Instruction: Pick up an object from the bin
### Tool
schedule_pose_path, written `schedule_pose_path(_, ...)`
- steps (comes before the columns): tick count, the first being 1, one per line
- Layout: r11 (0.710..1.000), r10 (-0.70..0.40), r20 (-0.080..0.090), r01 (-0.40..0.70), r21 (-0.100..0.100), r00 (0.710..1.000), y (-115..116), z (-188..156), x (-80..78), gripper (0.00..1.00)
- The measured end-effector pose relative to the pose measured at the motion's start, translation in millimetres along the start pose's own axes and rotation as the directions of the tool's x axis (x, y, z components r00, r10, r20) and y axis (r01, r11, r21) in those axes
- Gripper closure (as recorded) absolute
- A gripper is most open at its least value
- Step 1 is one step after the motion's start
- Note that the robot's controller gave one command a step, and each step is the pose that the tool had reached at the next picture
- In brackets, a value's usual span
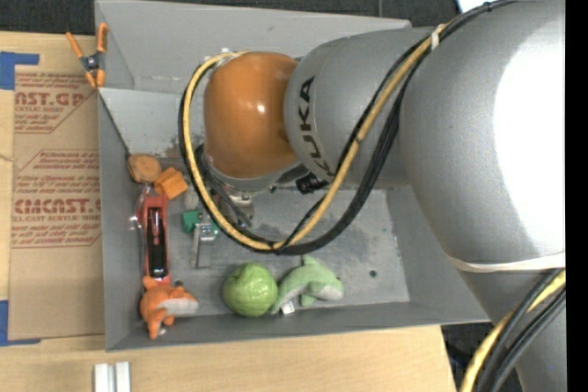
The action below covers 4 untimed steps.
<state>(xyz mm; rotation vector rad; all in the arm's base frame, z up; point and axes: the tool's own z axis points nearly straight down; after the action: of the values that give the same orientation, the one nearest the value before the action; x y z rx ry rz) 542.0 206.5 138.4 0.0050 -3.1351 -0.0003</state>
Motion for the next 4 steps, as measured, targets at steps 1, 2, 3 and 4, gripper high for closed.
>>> schedule_pose_path(1, 1.0, 0.002, 0.007, -0.002, -0.002, 1.0, -1.2, -4.9, -2.1, 0.0)
schedule_pose_path(2, 0.991, -0.133, 0.009, 0.133, 0.0, 0.991, -40.9, 60.8, -20.5, 0.0)
schedule_pose_path(3, 0.992, -0.128, 0.014, 0.128, -0.005, 0.992, -50.0, 87.5, -24.4, 0.0)
schedule_pose_path(4, 0.99, -0.141, 0.015, 0.141, -0.003, 0.99, -49.3, 75.3, -24.6, 0.0)
